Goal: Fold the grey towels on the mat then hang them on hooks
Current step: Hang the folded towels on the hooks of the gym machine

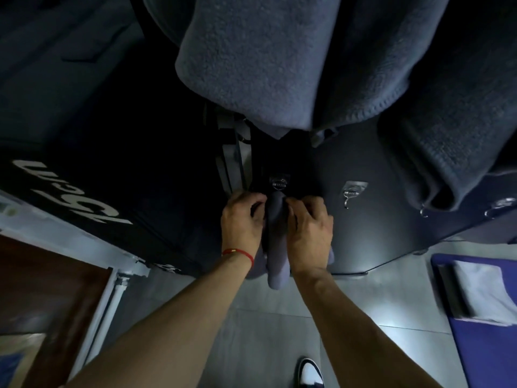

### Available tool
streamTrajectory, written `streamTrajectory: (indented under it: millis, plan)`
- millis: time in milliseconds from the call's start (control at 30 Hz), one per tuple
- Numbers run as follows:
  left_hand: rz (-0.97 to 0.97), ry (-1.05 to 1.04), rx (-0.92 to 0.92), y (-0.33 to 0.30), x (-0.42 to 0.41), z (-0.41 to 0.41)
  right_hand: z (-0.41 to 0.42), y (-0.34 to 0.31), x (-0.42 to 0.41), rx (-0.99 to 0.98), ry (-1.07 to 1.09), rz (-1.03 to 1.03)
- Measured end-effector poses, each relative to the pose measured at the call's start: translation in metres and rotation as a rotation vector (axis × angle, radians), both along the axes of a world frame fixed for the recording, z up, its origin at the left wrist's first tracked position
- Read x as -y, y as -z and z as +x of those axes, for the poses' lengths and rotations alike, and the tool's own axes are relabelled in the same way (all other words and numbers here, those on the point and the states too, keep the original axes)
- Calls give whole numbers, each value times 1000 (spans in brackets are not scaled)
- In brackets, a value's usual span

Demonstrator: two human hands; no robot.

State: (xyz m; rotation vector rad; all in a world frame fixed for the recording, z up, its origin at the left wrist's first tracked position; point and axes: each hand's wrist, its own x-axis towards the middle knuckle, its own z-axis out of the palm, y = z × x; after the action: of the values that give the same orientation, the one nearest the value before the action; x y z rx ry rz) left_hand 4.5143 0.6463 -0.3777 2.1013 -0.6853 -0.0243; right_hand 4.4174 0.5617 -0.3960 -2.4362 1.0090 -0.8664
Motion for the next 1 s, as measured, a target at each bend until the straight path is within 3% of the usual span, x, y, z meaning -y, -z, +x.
streamTrajectory:
  millis: [167, 267, 333, 400, 500, 600, 767, 900, 1000]
  plan:
    - [176, 2, 204, 1, -4, -13, -4, -3, -14, -73, 103, 52]
    - [185, 55, -46, 2, -7, -21, -3, 9, -18, 50, 3, 183]
    - [116, 85, -330, 0, -8, -28, -4, 16, -22, 157, -147, 480]
    - [109, 107, -490, 1, -10, -31, -7, 21, -24, 201, -212, 678]
    - [170, 126, -573, 3, -11, -26, -11, 14, -16, 81, -152, 774]
    - [207, 158, -635, 1, -14, -21, -17, 14, -6, -148, -189, 697]
    - [300, 175, -722, 10, -17, -24, -35, 30, 0, -124, -198, 1076]
    - [505, 71, -669, 22, -25, -29, -52, 33, -1, -161, -309, 919]
    - [424, -90, -658, 22, -37, -30, -63, 26, 1, -203, -284, 818]
